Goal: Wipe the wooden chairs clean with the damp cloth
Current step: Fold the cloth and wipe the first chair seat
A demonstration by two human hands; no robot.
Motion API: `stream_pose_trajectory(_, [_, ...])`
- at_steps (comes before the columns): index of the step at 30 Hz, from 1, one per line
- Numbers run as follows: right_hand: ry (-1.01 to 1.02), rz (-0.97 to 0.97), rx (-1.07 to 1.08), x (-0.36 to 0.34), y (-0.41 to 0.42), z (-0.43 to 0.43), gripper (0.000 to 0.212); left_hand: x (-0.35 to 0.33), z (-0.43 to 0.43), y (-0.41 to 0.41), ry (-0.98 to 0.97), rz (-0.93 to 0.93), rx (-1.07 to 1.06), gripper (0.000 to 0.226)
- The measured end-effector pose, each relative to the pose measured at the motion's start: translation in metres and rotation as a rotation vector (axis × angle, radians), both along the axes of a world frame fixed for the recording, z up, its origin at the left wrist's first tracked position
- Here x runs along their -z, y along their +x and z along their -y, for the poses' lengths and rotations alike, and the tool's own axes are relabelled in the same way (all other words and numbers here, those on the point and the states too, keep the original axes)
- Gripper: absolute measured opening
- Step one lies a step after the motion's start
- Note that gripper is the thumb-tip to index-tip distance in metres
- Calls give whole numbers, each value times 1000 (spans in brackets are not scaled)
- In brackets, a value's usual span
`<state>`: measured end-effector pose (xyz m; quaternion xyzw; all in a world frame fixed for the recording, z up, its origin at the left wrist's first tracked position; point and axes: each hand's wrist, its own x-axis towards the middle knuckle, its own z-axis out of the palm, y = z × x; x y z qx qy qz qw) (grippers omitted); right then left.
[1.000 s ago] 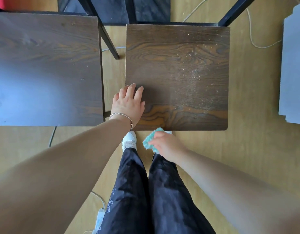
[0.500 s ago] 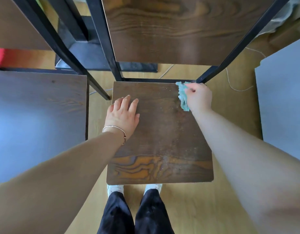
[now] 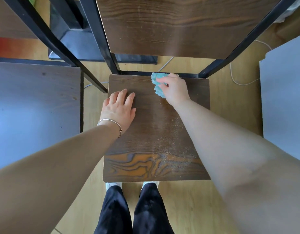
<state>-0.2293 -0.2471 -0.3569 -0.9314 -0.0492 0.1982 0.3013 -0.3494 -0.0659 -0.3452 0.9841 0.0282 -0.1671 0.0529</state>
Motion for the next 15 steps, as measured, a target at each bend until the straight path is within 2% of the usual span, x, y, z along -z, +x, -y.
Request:
stream_pose_trajectory(6, [-133,44,-289,-3,-46,8,30,-5,3,-21,-39,-32,-21,53])
stream_pose_trajectory(15, [-5,5,-354,1,-156,33,25,-13,10,-71,-52,-63,29,55])
